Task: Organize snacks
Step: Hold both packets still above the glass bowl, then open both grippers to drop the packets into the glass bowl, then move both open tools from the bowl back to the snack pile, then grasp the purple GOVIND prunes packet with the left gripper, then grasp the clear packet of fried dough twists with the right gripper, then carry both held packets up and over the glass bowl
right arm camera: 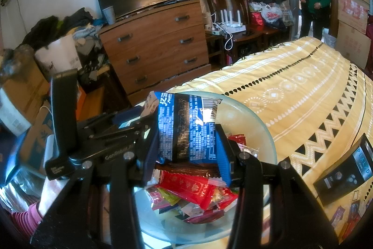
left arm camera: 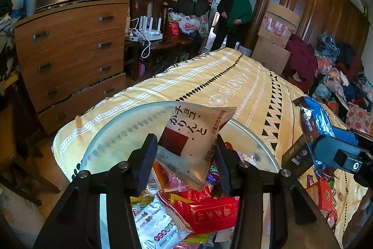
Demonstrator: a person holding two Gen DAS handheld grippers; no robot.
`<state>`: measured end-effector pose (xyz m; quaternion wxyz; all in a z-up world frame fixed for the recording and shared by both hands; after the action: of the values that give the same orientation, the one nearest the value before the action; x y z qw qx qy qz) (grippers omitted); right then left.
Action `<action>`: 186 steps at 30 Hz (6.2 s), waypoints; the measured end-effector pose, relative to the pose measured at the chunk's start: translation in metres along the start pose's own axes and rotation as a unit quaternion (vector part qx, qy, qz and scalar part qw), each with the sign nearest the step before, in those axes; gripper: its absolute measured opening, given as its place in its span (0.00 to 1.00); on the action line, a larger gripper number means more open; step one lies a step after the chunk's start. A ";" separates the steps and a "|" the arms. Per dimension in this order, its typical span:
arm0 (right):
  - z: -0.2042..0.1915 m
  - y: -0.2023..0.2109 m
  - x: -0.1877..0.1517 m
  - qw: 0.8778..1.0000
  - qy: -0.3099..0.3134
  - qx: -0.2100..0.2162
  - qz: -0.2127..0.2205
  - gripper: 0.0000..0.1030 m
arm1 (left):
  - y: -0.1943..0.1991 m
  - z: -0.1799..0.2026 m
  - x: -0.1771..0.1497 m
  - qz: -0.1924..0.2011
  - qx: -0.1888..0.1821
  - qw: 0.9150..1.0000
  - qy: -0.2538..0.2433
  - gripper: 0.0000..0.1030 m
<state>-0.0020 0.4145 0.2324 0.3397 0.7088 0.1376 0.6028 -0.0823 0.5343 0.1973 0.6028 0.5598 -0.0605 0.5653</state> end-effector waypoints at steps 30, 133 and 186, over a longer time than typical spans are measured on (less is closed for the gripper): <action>0.005 -0.005 -0.003 1.000 -0.009 -0.007 -0.010 0.52 | -0.006 0.000 -0.003 -0.006 0.017 1.000 -0.001 0.65; 0.373 0.299 -0.515 0.917 -0.267 -0.258 -0.144 0.43 | -0.080 0.429 -0.416 -0.306 -0.250 0.879 -0.268 0.41; 0.171 0.284 -0.311 0.946 -0.199 -0.254 0.030 0.36 | 0.072 0.325 -0.233 -0.055 -0.228 0.944 -0.232 0.47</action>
<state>0.0255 -0.0356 0.1723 0.5106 0.7081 -0.1118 0.4747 -0.0364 0.1302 0.1953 0.7139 0.5257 -0.2947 0.3567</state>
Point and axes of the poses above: each gripper's, at about its wrist camera, not at the fingertips, and y roughly against the way its jaws point, z to its right, x to its top, the point moved 7 cm from there along -y, roughly the way its jaws point, and after that the axes turned 10 degrees about y, right-handed, at the moved point
